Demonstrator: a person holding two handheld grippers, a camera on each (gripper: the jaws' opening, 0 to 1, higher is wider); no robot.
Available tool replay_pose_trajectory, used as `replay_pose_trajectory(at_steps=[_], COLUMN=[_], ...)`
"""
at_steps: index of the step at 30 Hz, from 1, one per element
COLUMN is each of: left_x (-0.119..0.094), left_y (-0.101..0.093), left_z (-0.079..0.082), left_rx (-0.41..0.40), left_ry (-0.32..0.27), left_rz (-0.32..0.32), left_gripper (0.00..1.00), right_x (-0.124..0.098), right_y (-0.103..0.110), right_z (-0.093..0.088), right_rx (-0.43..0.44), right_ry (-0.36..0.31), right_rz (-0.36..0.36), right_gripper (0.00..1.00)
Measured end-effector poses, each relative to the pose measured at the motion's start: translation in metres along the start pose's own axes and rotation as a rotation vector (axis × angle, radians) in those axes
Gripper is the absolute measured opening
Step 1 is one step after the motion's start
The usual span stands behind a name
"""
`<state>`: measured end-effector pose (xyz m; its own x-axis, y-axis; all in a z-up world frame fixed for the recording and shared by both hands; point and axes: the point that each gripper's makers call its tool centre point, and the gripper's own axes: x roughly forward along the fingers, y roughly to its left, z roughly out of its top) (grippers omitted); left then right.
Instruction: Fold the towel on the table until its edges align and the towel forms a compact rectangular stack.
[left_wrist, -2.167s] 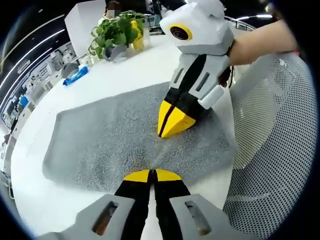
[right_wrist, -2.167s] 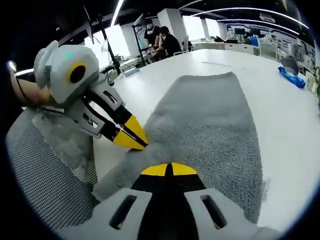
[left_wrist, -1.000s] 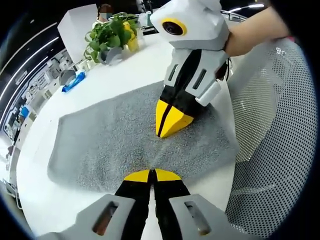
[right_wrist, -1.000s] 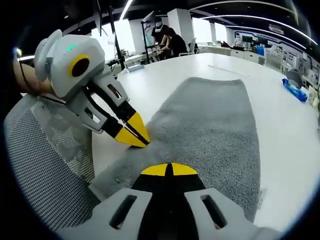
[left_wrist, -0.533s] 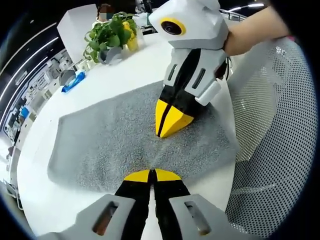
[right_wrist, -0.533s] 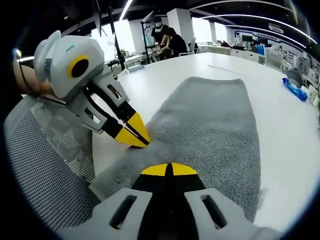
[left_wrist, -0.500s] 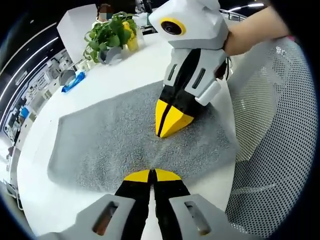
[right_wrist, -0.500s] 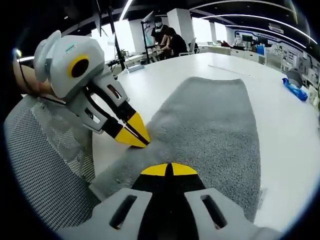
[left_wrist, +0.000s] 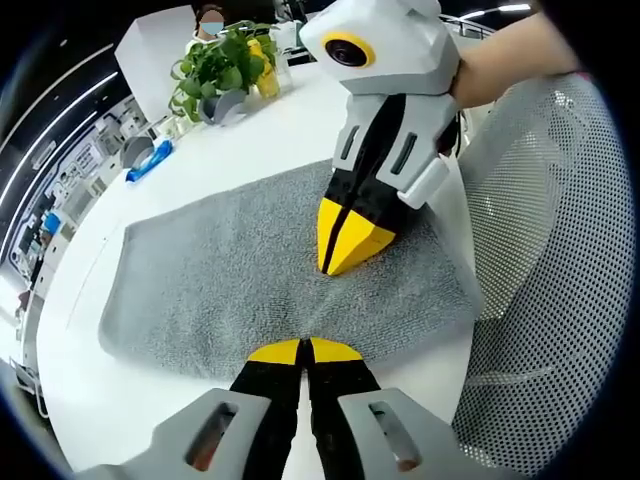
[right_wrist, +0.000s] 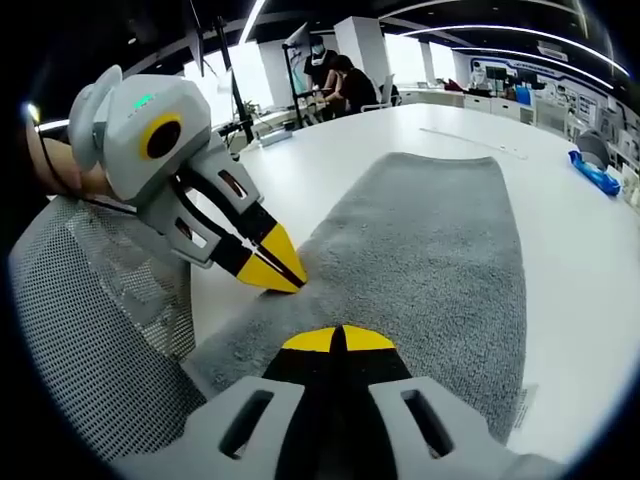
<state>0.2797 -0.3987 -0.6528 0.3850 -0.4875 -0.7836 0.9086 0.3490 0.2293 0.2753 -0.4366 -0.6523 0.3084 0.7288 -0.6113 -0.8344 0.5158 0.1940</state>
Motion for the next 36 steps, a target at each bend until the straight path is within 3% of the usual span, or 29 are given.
replay_pose_trajectory(at_steps=[21,36], left_x=[-0.002,-0.004], left_y=[0.005,0.013], left_z=[-0.004,-0.01], left_rx=[-0.025,-0.037], left_ry=[0.011,0.032], left_rz=[0.017,0.049], left_gripper=[0.02,0.02], right_x=[0.003,0.01], right_y=[0.009,0.021], right_z=[0.001,0.003], right_rx=[0.025,-0.003], right_ry=[0.003,0.005], right_rz=[0.029,0.051], right_gripper=[0.0,0.0])
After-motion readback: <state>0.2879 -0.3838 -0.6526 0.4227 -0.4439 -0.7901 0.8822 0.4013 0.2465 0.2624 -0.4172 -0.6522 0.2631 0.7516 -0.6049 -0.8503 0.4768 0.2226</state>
